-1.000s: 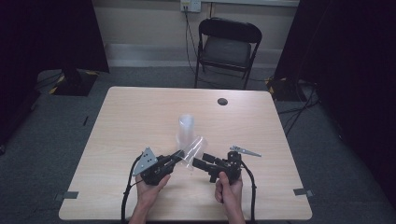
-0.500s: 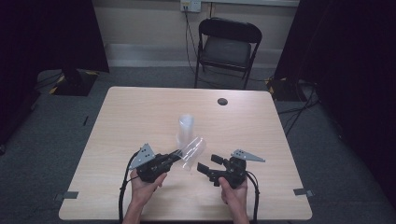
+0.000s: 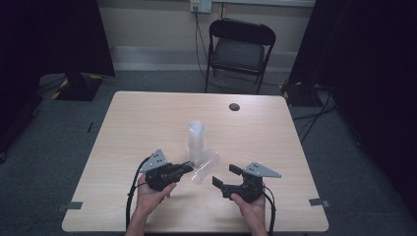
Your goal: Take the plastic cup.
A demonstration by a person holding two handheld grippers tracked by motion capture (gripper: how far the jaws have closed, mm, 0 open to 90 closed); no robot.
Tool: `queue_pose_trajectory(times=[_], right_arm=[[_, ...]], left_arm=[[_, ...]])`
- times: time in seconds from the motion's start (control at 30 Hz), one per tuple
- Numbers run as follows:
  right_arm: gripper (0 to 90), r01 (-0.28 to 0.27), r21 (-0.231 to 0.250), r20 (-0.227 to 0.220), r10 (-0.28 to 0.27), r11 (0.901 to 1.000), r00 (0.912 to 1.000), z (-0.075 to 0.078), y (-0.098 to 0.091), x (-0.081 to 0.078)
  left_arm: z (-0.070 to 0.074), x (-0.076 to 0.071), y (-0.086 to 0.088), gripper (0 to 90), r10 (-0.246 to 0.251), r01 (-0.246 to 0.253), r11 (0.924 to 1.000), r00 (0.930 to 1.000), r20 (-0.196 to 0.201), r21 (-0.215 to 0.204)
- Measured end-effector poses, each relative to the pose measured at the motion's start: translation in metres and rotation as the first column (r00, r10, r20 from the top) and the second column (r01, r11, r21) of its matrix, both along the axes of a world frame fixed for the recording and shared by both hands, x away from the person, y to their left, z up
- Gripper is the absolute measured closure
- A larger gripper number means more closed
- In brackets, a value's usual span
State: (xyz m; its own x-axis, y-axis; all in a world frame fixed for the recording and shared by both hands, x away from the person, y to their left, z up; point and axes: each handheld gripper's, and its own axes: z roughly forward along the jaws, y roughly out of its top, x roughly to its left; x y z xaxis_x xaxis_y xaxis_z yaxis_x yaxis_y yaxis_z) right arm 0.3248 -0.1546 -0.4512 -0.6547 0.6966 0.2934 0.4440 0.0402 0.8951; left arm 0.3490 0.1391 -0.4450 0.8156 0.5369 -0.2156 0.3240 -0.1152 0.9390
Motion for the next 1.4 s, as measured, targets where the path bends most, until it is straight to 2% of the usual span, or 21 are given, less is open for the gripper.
queue_pose_trajectory(times=[0.13, 0.23, 0.37, 0.47, 0.63, 0.73, 0.9, 1.03, 1.17, 1.2, 1.3, 1.37, 1.4], right_arm=[[13.2, -0.015, -0.045, 0.029, 0.016, 0.9989, 0.9995, 0.000, 0.002, -0.003], [13.0, -0.010, -0.084, 0.058, 0.015, 0.9964, 0.9982, 0.000, 0.003, -0.007], [13.1, -0.011, -0.107, 0.077, 0.019, 0.9942, 0.9968, 0.001, 0.000, -0.010], [13.2, -0.012, -0.135, 0.094, 0.025, 0.9907, 0.9953, 0.002, 0.000, -0.012], [13.2, -0.041, -0.182, 0.138, 0.067, 0.9824, 0.9881, 0.004, 0.004, -0.017], [13.1, -0.064, -0.200, 0.154, 0.096, 0.9778, 0.9834, 0.004, 0.006, -0.018], [12.8, -0.103, -0.236, 0.168, 0.145, 0.9662, 0.9751, 0.004, 0.012, -0.019], [12.7, -0.133, -0.255, 0.173, 0.181, 0.9578, 0.9682, 0.003, 0.015, -0.018], [12.7, -0.163, -0.265, 0.176, 0.214, 0.9503, 0.9608, 0.004, 0.016, -0.017], [12.6, -0.165, -0.267, 0.178, 0.217, 0.9494, 0.9596, 0.004, 0.016, -0.017], [12.4, -0.187, -0.267, 0.182, 0.240, 0.9455, 0.9536, 0.005, 0.017, -0.017], [10.9, -0.199, -0.283, 0.182, 0.256, 0.9383, 0.9494, 0.004, 0.019, -0.016], [10.8, -0.202, -0.285, 0.178, 0.258, 0.9371, 0.9496, 0.004, 0.020, -0.016]], left_arm=[[0.003, 0.003, -0.004, 87.2, -0.035, 0.035, 0.9985, 0.9993, -0.013, 0.041], [0.004, 0.005, -0.008, 87.2, -0.065, 0.067, 0.9947, 0.9973, -0.033, 0.077], [0.004, 0.006, -0.014, 87.2, -0.102, 0.109, 0.9846, 0.9932, -0.056, 0.137], [0.004, 0.008, -0.018, 87.2, -0.124, 0.133, 0.9788, 0.9900, -0.069, 0.156], [0.005, 0.011, -0.020, 87.2, -0.150, 0.168, 0.9648, 0.9835, -0.102, 0.202], [0.005, 0.014, -0.021, 87.1, -0.172, 0.197, 0.9550, 0.9770, -0.127, 0.222], [0.002, 0.018, -0.022, 87.1, -0.197, 0.227, 0.9455, 0.9694, -0.147, 0.233], [0.001, 0.018, -0.023, 87.1, -0.210, 0.250, 0.9303, 0.9631, -0.168, 0.269], [0.004, 0.020, -0.024, 87.1, -0.226, 0.270, 0.9201, 0.9575, -0.178, 0.283], [0.005, 0.020, -0.024, 87.1, -0.229, 0.272, 0.9188, 0.9573, -0.176, 0.286], [0.007, 0.022, -0.024, 87.0, -0.227, 0.267, 0.9260, 0.9588, -0.171, 0.267], [0.007, 0.023, -0.024, 87.1, -0.227, 0.268, 0.9266, 0.9575, -0.178, 0.263], [0.007, 0.024, -0.024, 87.1, -0.218, 0.261, 0.9320, 0.9580, -0.186, 0.251]])
